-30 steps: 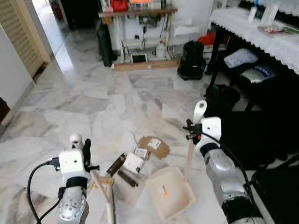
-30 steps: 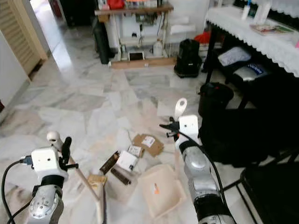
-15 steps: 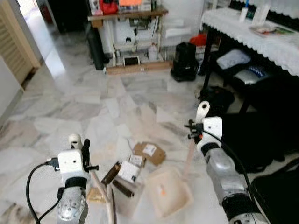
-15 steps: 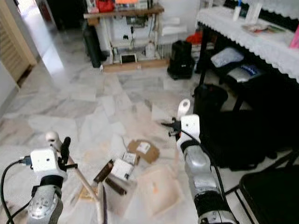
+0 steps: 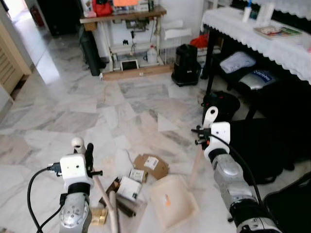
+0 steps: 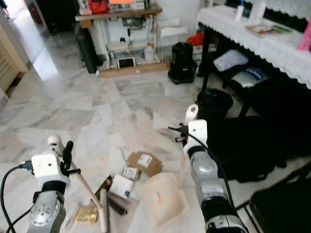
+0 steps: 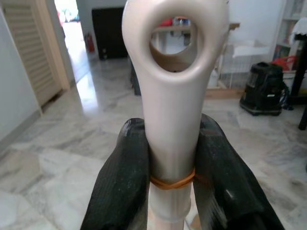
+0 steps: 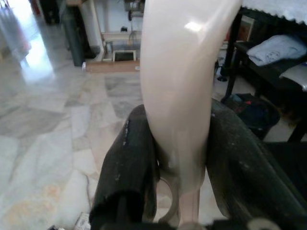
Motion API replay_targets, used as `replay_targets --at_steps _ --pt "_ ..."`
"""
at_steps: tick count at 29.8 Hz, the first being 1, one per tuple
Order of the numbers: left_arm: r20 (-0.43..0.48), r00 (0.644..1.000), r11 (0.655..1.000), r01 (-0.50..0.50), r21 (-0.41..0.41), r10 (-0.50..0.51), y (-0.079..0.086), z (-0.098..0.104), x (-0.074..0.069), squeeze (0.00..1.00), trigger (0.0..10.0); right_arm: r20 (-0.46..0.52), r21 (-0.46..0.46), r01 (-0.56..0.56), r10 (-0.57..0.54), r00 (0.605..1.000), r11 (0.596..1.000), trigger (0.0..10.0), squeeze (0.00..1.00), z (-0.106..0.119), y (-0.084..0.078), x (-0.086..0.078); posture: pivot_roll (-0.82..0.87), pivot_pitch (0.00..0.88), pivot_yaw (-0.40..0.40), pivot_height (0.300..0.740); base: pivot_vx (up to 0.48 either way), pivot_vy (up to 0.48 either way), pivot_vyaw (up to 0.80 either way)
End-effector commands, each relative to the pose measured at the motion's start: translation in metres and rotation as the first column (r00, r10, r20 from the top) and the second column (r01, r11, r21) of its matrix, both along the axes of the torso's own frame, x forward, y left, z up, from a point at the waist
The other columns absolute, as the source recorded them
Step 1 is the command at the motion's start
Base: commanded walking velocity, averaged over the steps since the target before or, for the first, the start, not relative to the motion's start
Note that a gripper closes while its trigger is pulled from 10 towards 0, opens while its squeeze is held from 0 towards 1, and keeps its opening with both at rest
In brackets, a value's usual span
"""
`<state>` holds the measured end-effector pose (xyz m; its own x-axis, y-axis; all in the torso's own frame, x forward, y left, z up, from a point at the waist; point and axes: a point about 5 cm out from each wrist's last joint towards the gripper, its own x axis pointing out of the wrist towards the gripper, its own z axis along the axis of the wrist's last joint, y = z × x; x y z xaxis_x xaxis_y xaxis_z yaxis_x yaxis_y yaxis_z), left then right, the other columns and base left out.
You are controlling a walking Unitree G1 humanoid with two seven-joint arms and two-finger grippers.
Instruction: Sweep floor
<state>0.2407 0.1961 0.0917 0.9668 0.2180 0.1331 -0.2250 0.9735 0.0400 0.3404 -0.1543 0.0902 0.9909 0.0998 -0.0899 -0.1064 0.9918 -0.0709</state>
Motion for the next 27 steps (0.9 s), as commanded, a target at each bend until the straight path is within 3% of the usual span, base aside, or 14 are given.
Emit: replay_targets --at_steps 1,12,27 --pt "0.051 0.999 1.000 -0.001 0.026 -0.001 0.004 0.011 0.001 0.00 10.0 0.059 0.018 -0.026 0.025 0.998 0.999 10.0 0.00 0.012 0.009 0.005 -0.24 0.000 0.049 0.740 0.000 0.000 0.00" --pt "0.051 0.999 0.999 0.007 0.043 -0.009 0.003 0.011 0.004 0.00 10.0 -0.031 -0.010 0.008 -0.009 0.999 1.000 10.0 0.00 0.000 0.006 0.012 -0.23 0.000 0.046 0.740 0.000 0.000 0.00" --pt "0.043 0.998 0.998 0.036 0.055 -0.038 0.002 0.012 0.009 0.00 10.0 -0.182 0.023 0.073 -0.068 0.981 0.997 10.0 0.00 -0.023 0.003 0.012 -0.22 0.000 0.045 0.740 0.000 0.000 0.00"
